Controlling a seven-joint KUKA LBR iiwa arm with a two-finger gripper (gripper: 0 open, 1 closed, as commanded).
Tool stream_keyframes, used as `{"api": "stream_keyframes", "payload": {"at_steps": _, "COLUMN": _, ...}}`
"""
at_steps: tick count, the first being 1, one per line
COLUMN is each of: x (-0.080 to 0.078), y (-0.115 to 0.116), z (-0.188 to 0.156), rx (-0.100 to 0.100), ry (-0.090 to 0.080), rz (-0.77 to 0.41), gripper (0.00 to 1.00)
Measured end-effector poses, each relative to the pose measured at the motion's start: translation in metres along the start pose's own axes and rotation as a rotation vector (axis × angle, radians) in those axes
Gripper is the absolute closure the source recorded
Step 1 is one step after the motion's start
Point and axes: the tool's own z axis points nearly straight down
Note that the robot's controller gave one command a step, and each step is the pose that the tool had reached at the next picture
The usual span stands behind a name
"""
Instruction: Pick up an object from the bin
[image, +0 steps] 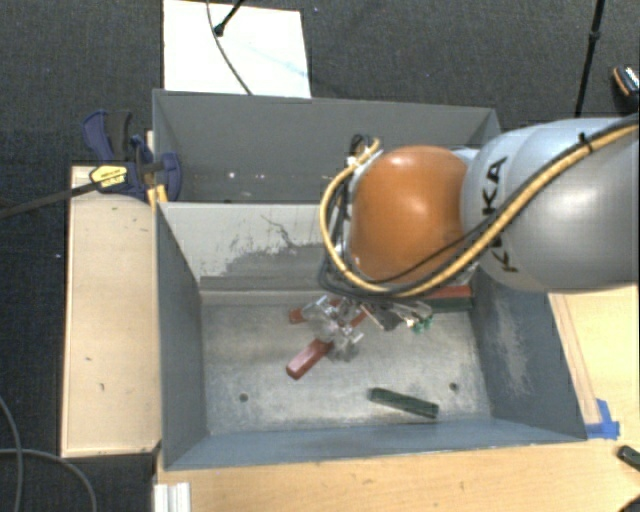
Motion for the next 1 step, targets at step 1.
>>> {"api": "stream_keyframes", "payload": {"at_steps": 1, "x": -0.0012, "y": -0.0005, "z": -0.0057, "rx": -0.002, "ry": 0.003, "rz": 0.008, "gripper": 1.0}}
